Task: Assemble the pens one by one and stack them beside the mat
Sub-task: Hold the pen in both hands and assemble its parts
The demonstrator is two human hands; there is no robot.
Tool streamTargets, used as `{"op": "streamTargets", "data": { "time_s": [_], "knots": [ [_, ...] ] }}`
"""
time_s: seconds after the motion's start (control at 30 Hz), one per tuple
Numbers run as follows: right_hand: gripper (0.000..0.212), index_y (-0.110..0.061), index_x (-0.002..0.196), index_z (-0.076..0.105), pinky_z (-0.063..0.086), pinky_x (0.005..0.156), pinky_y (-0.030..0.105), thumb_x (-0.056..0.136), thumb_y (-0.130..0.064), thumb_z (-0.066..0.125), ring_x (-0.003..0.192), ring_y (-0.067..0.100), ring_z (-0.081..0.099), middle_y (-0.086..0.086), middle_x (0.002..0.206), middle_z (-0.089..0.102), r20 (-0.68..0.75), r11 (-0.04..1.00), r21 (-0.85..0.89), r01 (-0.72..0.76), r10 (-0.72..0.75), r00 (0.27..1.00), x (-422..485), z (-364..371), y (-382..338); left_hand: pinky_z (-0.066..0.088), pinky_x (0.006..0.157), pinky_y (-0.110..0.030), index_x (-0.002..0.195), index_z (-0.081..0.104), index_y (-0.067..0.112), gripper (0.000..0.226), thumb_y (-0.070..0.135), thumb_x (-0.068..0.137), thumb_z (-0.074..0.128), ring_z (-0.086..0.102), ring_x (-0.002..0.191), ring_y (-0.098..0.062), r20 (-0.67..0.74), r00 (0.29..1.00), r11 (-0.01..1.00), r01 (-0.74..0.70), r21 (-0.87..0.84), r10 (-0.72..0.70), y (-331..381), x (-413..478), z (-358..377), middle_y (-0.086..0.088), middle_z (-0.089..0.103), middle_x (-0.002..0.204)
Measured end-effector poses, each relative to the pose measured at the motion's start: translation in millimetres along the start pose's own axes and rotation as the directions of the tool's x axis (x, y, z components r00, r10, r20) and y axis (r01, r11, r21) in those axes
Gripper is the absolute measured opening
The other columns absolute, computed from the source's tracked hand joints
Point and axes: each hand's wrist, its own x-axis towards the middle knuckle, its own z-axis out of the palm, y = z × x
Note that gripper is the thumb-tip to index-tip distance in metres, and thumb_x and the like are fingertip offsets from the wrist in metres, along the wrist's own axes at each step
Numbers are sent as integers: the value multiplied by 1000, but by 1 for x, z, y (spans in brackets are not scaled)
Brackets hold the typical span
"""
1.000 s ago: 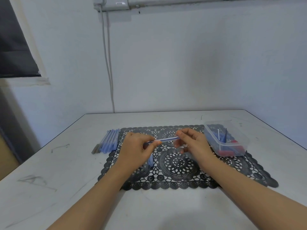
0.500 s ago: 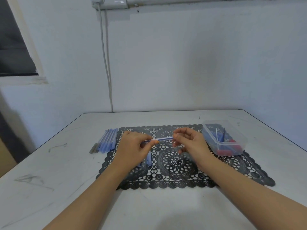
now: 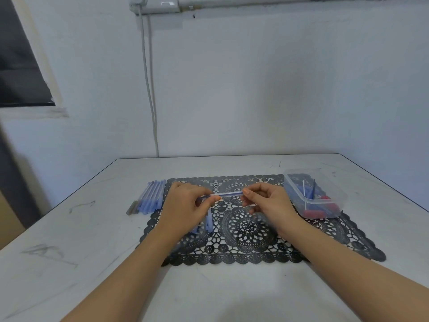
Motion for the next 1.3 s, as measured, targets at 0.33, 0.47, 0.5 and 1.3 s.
{"op": "streamTargets", "data": {
  "time_s": [0.33, 0.47, 0.5, 1.3],
  "knots": [
    [7, -4, 83, 64, 52, 58, 24, 77, 0, 65, 70, 23, 67, 17, 76, 70, 25, 990, 131, 60, -63, 998, -1, 0, -5, 43, 81, -36, 82, 73, 25, 46, 63, 79, 47, 58, 62, -7, -27, 1000, 1000, -13, -22, 12, 2, 0, -3, 8, 65, 61],
    [11, -3, 82, 64, 53, 58, 22, 76, 6, 66, 66, 21, 67, 17, 75, 68, 19, 994, 70, 86, -87, 996, -1, 0, -5, 41, 79, -33, 80, 72, 27, 46, 64, 80, 45, 55, 61, -6, -15, 999, 999, -35, -4, 35, 1, 1, -3, 10, 62, 59],
    [14, -4, 82, 65, 53, 59, 21, 76, 8, 66, 66, 20, 67, 16, 75, 68, 24, 995, 36, 92, -93, 995, -1, 0, -4, 41, 78, -33, 80, 72, 27, 46, 64, 80, 44, 54, 61, -5, -15, 999, 999, -33, -3, 33, 0, 1, -3, 10, 61, 58],
    [28, -11, 111, 61, 45, 77, 25, 90, -2, 45, 86, 9, 52, -1, 99, 57, 346, 377, -775, 507, -418, 840, 5, -13, 4, 35, 79, -30, 78, 71, 28, 50, 67, 79, 40, 57, 62, -5, 4, 1000, 999, -12, 32, 12, -8, 2, 0, 10, 64, 60]
  ]
}}
